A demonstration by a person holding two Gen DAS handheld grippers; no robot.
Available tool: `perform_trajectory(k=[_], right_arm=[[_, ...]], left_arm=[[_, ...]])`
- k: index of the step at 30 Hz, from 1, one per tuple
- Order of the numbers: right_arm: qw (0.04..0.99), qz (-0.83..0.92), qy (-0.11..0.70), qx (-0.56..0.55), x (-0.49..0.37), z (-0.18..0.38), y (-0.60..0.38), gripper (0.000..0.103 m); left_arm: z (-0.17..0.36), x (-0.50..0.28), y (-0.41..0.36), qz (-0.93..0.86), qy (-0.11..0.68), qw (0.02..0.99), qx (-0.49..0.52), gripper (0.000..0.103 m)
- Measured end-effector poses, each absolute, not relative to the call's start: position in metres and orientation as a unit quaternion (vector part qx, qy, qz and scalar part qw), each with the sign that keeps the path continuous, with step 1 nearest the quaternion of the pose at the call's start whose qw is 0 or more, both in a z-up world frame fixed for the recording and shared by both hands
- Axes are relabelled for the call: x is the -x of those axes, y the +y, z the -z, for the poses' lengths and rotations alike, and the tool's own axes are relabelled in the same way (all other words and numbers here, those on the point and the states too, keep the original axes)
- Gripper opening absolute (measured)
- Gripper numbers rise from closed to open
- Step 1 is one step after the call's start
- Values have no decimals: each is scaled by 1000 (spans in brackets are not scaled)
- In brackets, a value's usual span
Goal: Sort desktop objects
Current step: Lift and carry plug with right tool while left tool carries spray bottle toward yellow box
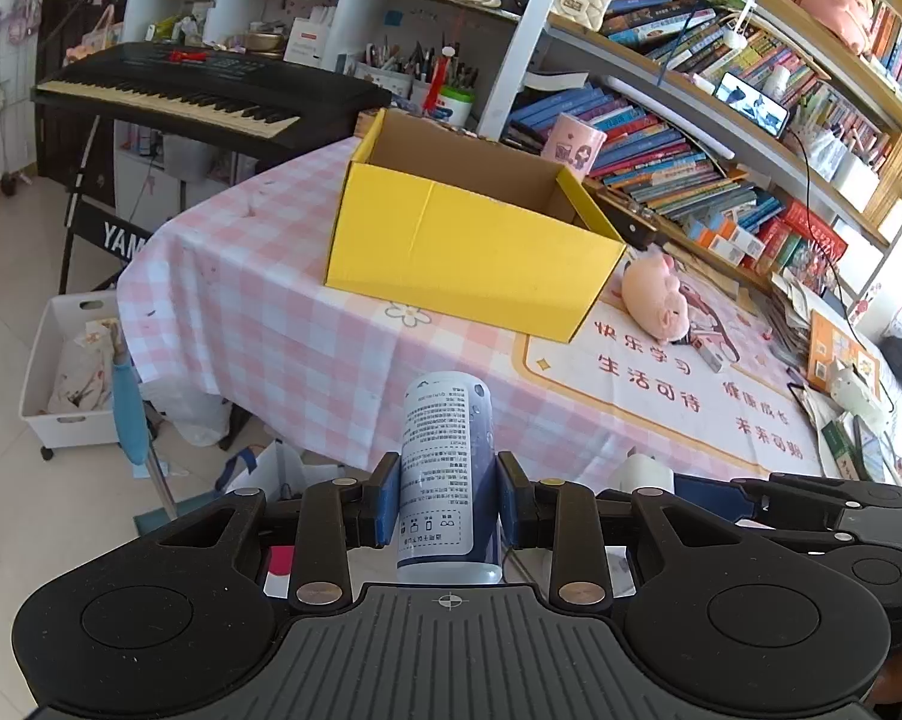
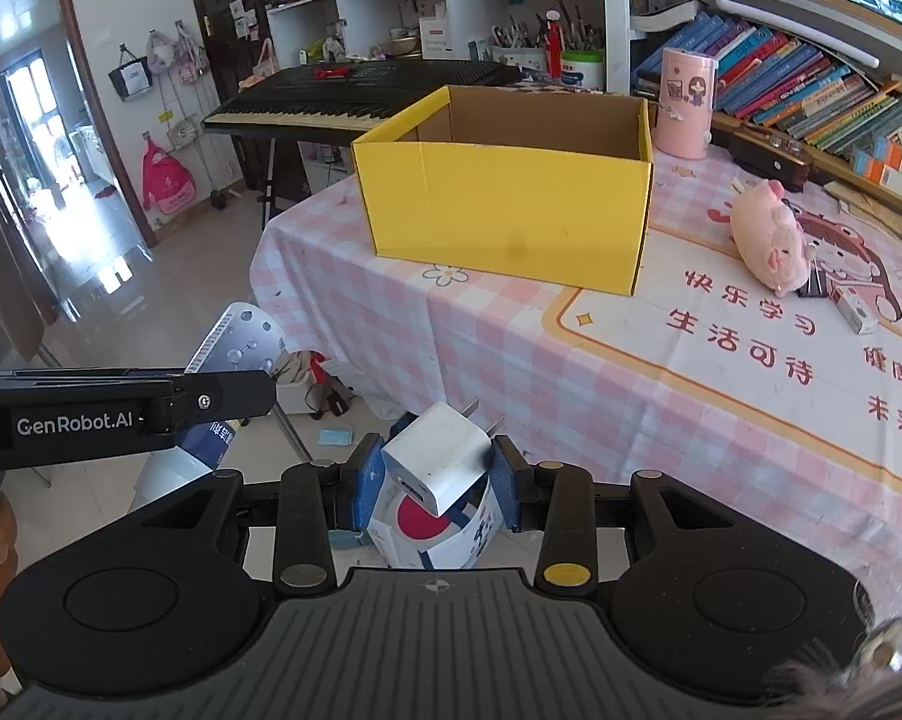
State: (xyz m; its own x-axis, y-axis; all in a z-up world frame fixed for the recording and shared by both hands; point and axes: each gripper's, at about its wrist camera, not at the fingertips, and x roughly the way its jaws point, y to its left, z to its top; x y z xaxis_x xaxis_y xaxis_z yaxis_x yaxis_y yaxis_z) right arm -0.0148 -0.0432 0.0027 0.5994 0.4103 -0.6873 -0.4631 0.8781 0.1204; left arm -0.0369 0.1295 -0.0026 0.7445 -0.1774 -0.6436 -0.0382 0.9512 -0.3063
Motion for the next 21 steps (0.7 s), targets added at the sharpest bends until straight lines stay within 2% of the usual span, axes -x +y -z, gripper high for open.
perform_trajectory(k=[12,21], right_arm=[[908,-232,347,27,-22,-13,-57,36],[921,-253,297,10,-84,-54,-59,36]], left_arm=[[-5,7,123,42,338,930,142,31],[-40,-46,128,36,284,947,148,31]])
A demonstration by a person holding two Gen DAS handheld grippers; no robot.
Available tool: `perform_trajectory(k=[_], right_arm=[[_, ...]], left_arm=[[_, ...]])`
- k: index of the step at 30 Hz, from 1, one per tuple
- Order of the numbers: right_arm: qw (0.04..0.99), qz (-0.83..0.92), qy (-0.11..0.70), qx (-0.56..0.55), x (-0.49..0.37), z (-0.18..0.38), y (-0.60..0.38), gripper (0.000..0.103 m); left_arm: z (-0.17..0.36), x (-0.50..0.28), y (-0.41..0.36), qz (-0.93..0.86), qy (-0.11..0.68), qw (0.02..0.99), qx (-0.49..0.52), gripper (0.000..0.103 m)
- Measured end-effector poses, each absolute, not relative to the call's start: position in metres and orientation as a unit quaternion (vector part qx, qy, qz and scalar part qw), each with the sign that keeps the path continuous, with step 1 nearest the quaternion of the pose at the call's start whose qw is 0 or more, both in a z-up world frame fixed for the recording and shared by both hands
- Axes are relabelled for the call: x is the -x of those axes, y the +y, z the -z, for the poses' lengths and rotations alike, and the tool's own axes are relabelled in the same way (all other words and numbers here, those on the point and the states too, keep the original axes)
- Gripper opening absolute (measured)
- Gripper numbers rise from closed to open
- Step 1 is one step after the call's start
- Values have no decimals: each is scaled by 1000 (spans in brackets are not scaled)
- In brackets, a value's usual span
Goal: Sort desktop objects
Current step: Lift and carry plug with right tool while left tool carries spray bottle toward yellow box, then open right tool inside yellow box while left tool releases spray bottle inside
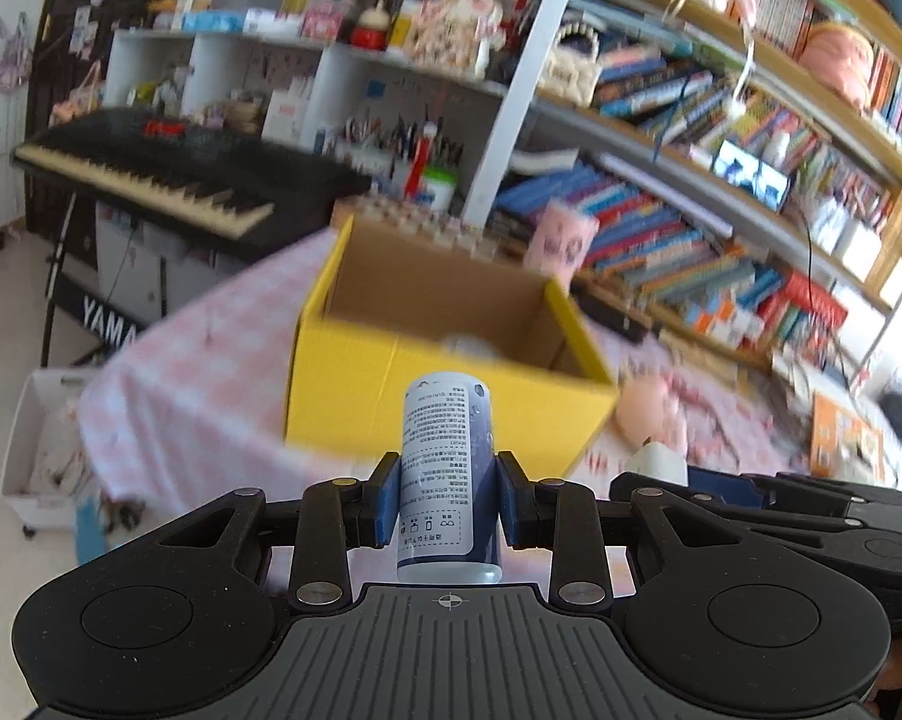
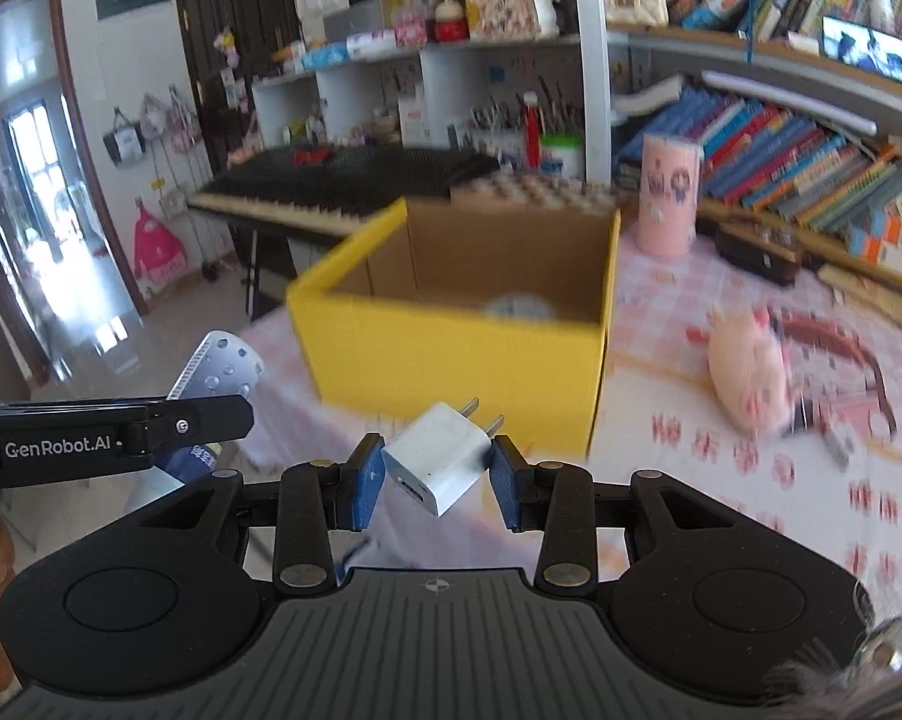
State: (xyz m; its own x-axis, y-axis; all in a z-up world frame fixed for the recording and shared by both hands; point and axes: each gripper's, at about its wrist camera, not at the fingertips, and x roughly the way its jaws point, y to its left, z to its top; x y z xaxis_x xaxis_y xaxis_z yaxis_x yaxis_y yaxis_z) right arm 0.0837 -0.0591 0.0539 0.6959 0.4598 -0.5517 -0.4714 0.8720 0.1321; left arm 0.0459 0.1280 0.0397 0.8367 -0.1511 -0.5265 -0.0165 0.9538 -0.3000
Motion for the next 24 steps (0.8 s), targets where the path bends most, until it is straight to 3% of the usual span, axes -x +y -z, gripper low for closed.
perform_trajectory(k=[15,24], right_arm=[[926,-294,230,55,-201,-86,-51,36],[900,-328,249,146,-281,-65,-21,36]], left_arm=[[-87,-156,122,15,209,971,118,31],[-54,-250,120,-10,292,952,87,31]])
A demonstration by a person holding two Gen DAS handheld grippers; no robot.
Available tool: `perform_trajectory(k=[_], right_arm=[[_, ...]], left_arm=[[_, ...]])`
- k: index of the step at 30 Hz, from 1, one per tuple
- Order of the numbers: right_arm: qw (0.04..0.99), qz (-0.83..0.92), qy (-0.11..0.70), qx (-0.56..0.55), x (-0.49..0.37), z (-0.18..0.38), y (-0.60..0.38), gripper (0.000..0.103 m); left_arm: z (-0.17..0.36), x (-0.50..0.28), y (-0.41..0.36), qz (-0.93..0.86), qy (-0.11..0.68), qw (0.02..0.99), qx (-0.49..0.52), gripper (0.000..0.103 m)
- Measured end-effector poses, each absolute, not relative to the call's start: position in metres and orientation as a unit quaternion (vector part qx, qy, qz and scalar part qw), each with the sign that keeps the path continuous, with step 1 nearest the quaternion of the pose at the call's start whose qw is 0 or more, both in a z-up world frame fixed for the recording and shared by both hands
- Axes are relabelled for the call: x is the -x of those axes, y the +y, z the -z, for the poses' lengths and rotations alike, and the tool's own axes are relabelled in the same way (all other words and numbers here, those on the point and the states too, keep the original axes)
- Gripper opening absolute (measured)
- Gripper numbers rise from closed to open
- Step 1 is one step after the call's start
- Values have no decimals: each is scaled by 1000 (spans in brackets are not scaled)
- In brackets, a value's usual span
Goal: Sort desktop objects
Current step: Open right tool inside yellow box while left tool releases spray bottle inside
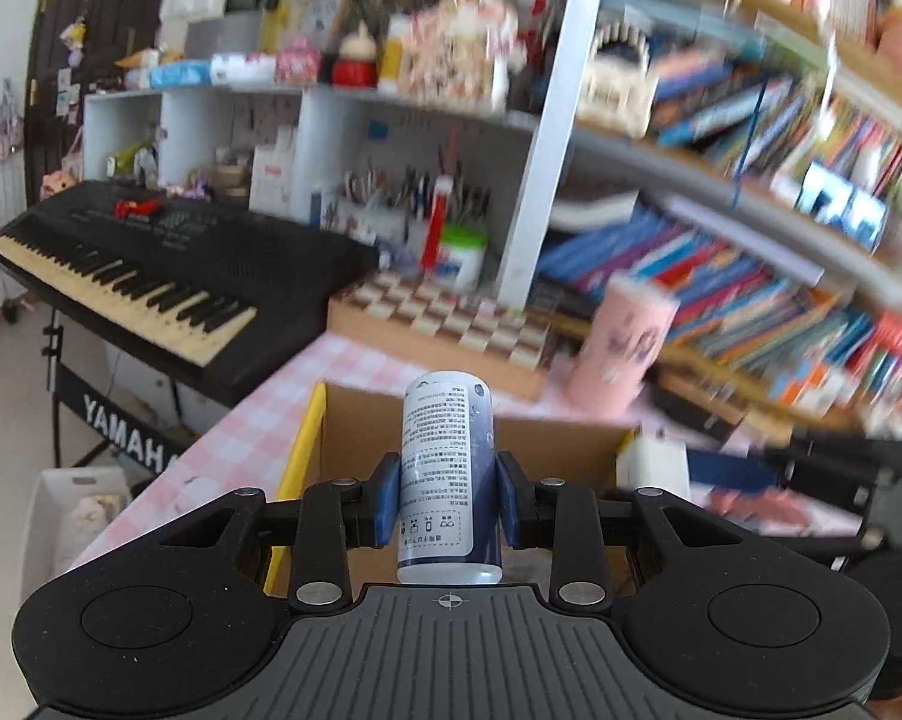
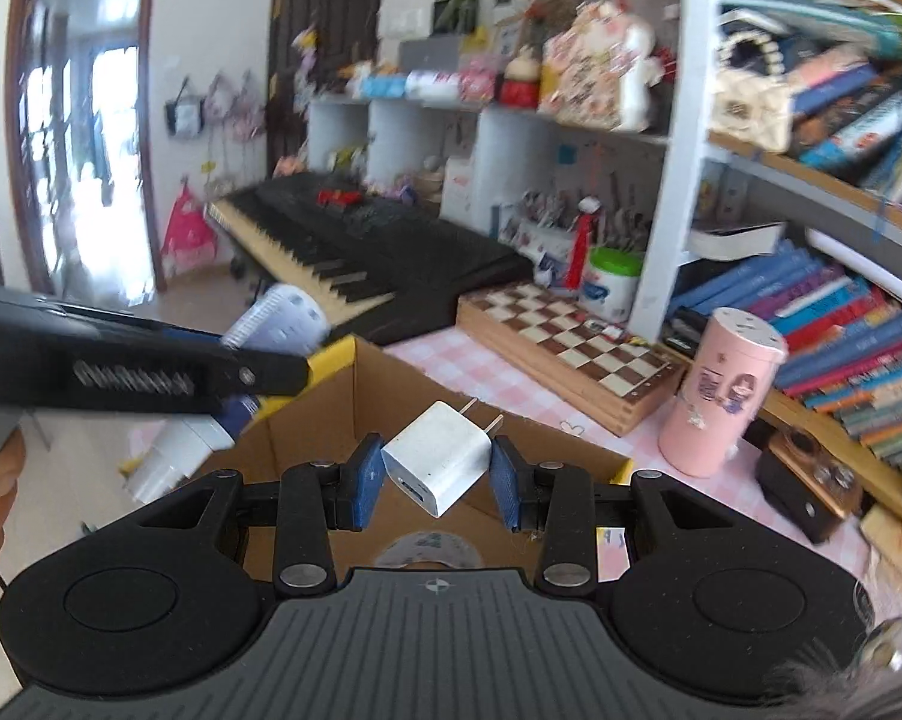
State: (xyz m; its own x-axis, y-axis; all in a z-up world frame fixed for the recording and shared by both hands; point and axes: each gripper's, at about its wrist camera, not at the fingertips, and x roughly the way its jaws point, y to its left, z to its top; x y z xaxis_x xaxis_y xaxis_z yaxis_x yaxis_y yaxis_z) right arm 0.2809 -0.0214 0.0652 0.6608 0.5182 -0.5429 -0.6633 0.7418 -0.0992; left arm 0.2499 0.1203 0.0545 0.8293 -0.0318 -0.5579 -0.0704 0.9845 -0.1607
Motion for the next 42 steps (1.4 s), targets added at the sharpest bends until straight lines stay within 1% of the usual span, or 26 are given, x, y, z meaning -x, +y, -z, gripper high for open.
perform_trajectory(k=[5,7,14,19,22,23,24,25,26,27,29,30,38,42], right_arm=[[855,-355,279,255,-313,-34,5,36],[843,-356,290,279,-323,-22,12,36],[813,-354,341,312,-353,2,31,36],[778,-372,379,336,-363,15,44,36],[777,-371,380,338,-365,20,48,36],[780,-369,380,334,-367,21,48,36],[785,-367,376,329,-368,20,48,37],[791,-363,370,325,-369,18,48,39],[797,-360,362,322,-368,16,48,46],[801,-360,356,319,-368,14,47,49],[804,-365,352,310,-369,9,45,50],[807,-366,350,304,-368,6,43,53],[834,-357,325,269,-350,-20,30,57],[852,-355,300,241,-325,-41,15,67]], left_arm=[[-18,-286,123,-13,364,928,79,31],[-8,-294,123,-21,382,921,72,31],[8,-306,120,-27,416,907,52,31],[7,-313,123,-28,426,902,59,32],[7,-314,126,-32,425,903,62,34],[7,-313,127,-32,423,903,61,36],[7,-313,127,-33,421,905,60,41],[6,-312,127,-33,417,907,59,43],[4,-311,128,-28,412,909,62,45],[2,-311,128,-30,407,911,63,47],[-3,-309,128,-33,397,915,59,52],[-5,-308,128,-31,392,918,57,52],[-24,-285,130,-26,362,930,59,52],[-39,-259,131,-25,334,940,61,56]])
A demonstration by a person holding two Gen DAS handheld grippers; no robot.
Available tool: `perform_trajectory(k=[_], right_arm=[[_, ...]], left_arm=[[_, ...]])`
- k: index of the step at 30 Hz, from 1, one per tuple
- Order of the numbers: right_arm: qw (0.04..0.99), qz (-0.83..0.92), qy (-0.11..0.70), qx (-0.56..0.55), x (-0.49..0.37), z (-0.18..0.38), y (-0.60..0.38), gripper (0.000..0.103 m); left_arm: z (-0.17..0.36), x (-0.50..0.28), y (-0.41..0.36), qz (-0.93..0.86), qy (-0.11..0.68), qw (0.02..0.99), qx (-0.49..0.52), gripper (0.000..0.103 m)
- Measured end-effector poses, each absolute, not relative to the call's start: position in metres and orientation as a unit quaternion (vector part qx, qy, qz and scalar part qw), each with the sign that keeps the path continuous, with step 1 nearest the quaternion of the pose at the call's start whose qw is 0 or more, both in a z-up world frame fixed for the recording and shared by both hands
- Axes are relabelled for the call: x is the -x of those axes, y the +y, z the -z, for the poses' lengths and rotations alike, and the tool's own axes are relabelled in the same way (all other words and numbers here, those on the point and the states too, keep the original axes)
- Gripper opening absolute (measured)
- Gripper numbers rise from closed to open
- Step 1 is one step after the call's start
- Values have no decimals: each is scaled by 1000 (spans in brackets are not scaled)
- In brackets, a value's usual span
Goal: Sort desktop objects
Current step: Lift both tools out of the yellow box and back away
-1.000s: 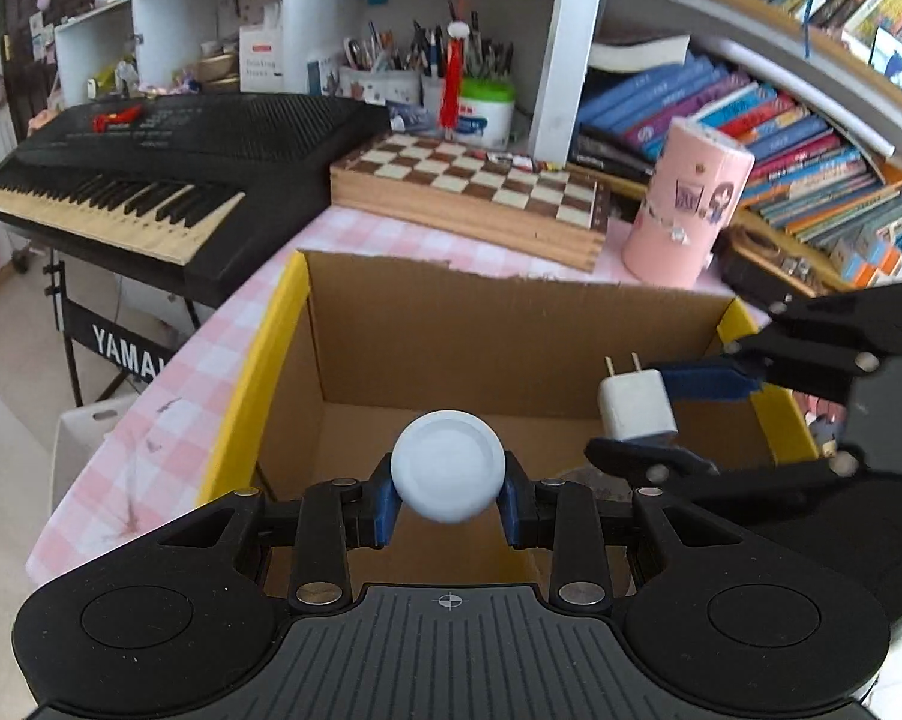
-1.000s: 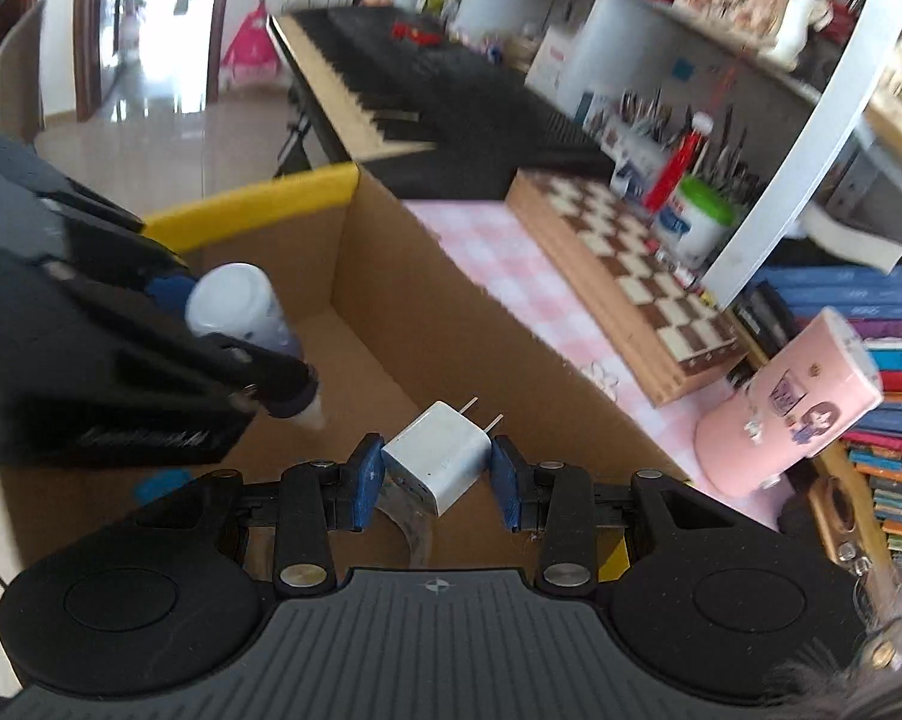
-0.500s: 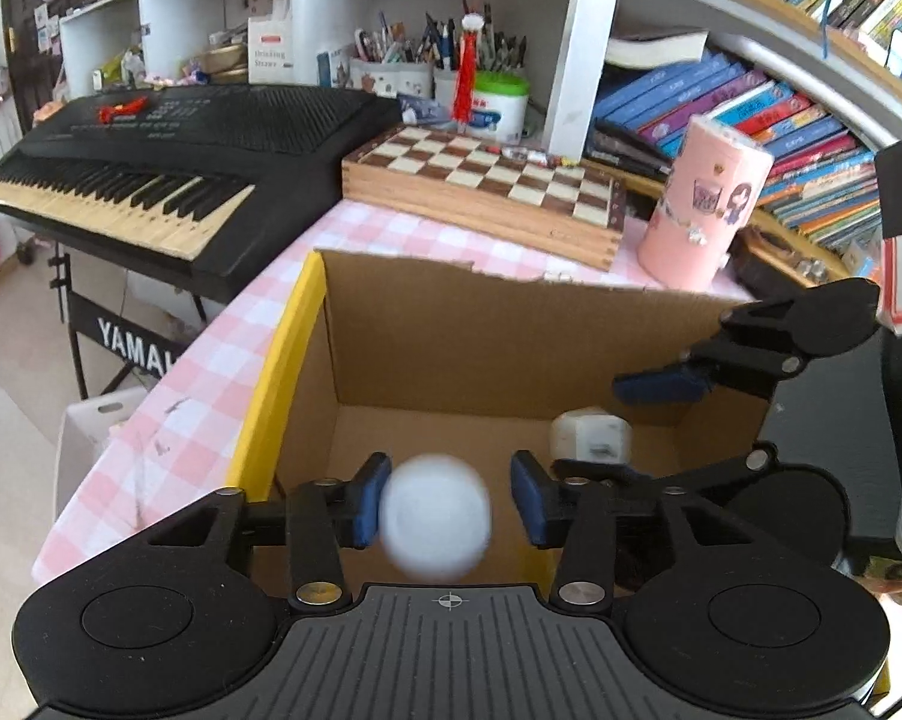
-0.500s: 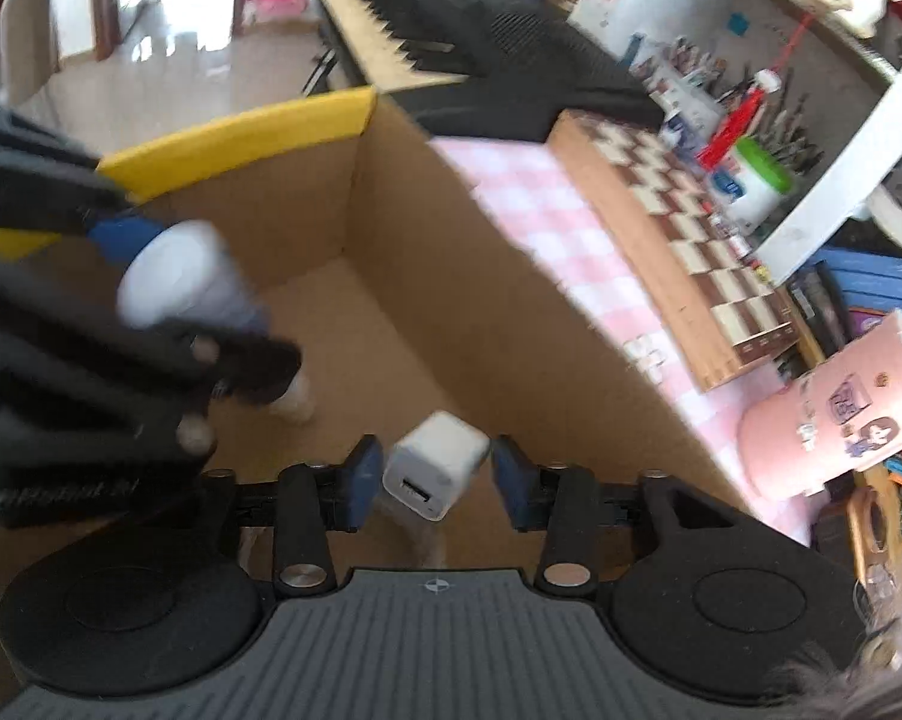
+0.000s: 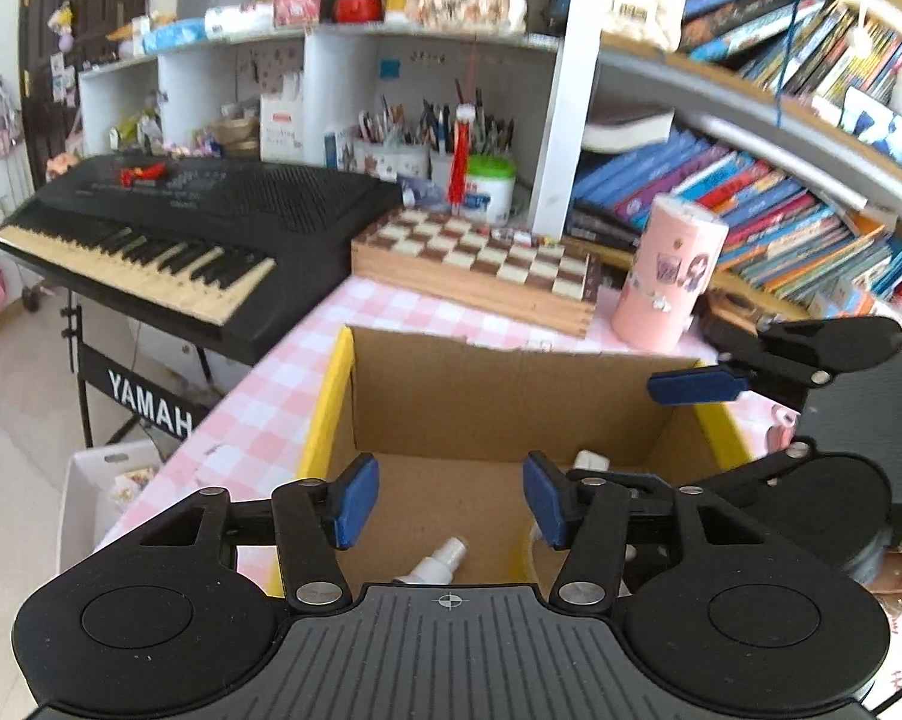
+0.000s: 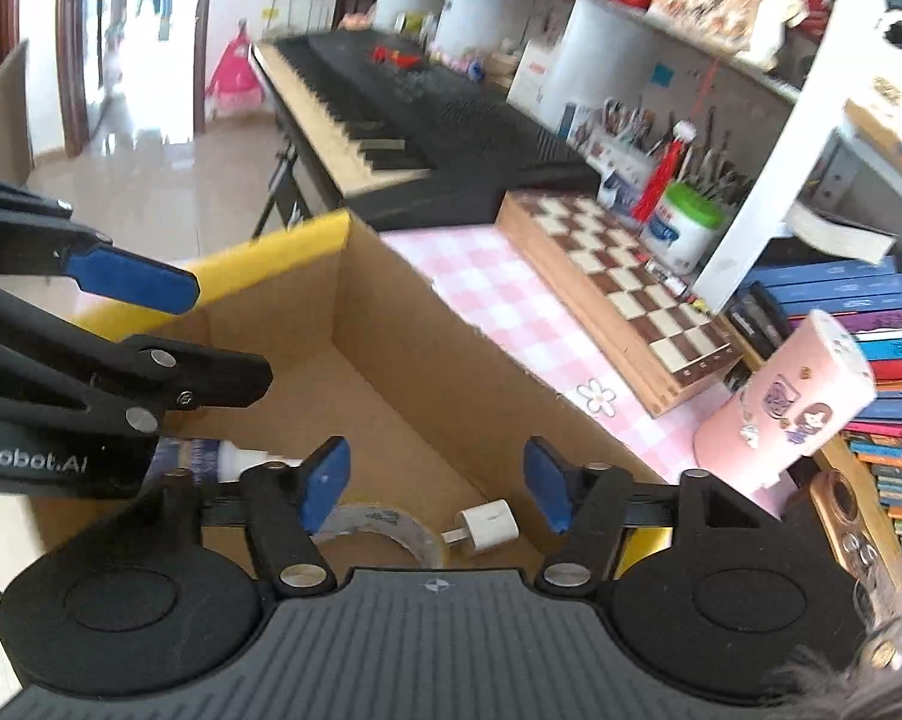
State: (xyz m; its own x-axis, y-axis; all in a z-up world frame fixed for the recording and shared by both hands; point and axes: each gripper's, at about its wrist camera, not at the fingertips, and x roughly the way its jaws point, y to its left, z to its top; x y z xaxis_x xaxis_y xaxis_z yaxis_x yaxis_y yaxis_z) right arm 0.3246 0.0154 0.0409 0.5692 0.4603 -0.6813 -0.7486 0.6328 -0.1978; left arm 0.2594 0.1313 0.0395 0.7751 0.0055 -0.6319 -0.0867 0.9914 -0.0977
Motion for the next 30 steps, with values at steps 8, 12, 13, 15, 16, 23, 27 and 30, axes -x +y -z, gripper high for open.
perform_trajectory(k=[8,12,13,15,16,23,27,30], right_arm=[[896,-327,238,184,-264,-74,-15,70],[927,-274,209,149,-236,-79,-28,70],[932,-264,207,136,-230,-80,-33,70],[943,-239,205,109,-219,-81,-42,70],[947,-227,205,96,-214,-81,-47,70],[964,-146,221,30,-169,-70,-77,70],[966,-112,234,10,-141,-59,-82,70],[965,-100,244,6,-122,-51,-82,70]], left_arm=[[-67,-203,134,-43,274,959,54,75],[-76,-179,132,-54,247,967,43,89],[-77,-174,131,-55,242,968,41,90],[-79,-164,129,-57,233,970,35,93],[-80,-159,127,-58,230,971,32,93],[-76,-121,121,-53,215,975,23,97],[-68,-103,118,-47,221,974,20,98],[-61,-89,116,-41,233,972,20,98]])
